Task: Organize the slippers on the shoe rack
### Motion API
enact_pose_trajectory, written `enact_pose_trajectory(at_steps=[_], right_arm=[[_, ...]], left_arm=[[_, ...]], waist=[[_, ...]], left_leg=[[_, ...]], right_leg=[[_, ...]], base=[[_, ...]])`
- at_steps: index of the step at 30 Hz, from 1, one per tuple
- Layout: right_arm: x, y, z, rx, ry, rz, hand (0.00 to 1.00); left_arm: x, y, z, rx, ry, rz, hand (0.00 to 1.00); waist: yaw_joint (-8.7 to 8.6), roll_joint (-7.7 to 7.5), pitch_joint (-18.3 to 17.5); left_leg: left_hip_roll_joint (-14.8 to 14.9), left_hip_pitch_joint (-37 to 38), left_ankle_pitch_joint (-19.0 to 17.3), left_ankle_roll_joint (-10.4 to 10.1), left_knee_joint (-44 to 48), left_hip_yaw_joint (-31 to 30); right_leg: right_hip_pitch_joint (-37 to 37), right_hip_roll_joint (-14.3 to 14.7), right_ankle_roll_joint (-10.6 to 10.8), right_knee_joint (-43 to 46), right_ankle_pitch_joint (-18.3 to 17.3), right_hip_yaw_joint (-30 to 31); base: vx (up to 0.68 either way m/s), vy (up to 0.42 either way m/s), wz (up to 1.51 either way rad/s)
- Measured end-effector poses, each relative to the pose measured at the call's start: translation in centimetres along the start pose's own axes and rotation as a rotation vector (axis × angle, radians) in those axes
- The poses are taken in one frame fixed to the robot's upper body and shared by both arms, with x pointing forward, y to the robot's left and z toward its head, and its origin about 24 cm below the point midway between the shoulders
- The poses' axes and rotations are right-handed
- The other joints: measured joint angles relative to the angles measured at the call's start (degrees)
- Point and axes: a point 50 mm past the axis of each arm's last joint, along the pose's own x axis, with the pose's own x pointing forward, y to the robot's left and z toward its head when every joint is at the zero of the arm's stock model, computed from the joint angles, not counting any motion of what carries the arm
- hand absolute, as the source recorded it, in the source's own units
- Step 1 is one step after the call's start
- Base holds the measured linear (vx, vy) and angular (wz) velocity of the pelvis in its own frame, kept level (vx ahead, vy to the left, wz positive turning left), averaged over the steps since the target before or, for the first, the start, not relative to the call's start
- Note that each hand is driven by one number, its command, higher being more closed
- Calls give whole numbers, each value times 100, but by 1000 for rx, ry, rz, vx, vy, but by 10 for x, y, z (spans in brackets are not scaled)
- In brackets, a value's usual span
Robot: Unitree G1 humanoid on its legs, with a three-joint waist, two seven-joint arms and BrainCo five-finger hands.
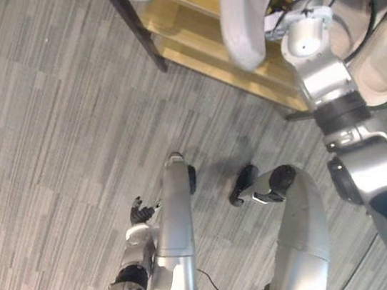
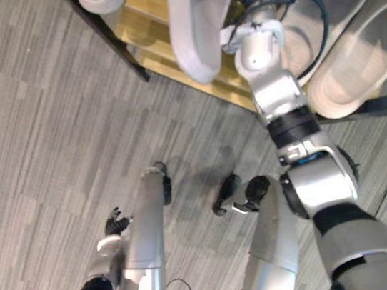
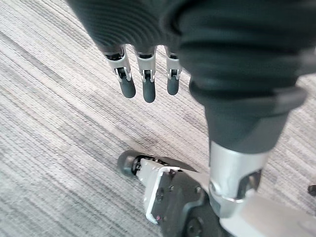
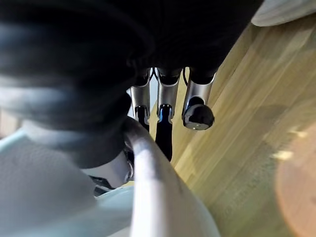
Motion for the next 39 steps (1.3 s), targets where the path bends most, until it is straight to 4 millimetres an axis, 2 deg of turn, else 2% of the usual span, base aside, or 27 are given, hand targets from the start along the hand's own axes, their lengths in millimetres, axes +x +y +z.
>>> enact_pose_trajectory(at_steps=[1,2,5,8,14,26,30,34,39], right_arm=[[1,0,0,0,5,-7,100],[4,0,0,10,22,-27,0],[6,-1,-7,-16,62,-64,0],[9,-6,-15,-25,120,-96,0],[9,-8,-24,-25,181,-124,0],[3,13,-19,42,201,-58,0],[-1,22,-16,46,196,-31,0],[-4,31,-11,74,187,-16,0],[-5,33,-7,91,177,-9,0]], left_arm=[[0,-1,1,-2,-3,-1,0],[1,-2,4,-12,-10,-4,0],[0,-7,5,-9,-17,-18,0],[0,-11,8,-25,-24,-7,0],[1,-12,6,-27,-8,-1,0],[2,-3,-1,-54,26,47,0],[2,-1,-3,-56,34,56,0],[1,3,-8,-58,46,68,0],[-1,6,-12,-60,45,75,0]], waist=[[3,2,-2],[7,0,-10],[56,2,-258],[137,1,-288],[171,0,-288],[174,-4,-302],[171,-4,-302],[172,-21,-371],[171,-31,-506]], left_leg=[[-1,-4,0,0,-5,-3],[-6,-11,0,2,-24,-11],[-16,-179,52,-25,-73,-24],[-24,-163,126,-93,-153,-44],[13,-72,231,-135,-373,-54],[186,150,251,-149,-595,34],[209,253,250,-149,-626,69],[261,388,265,-131,-752,105],[291,429,270,-123,-798,148]], right_leg=[[0,-2,0,-2,0,-5],[-2,-12,0,-8,0,-21],[-166,-27,-5,-22,2,-50],[-165,-32,-70,-46,35,-73],[-101,15,-150,-234,82,-125],[79,137,-323,-500,202,-151],[154,159,-322,-523,207,-118],[269,210,-218,-657,206,-121],[309,230,-285,-727,266,-117]], base=[[-2,20,4],[-2,14,4],[1,16,8],[5,12,6],[-2,6,0],[6,41,-5],[-3,52,-4],[-14,51,-5],[6,56,-2]])
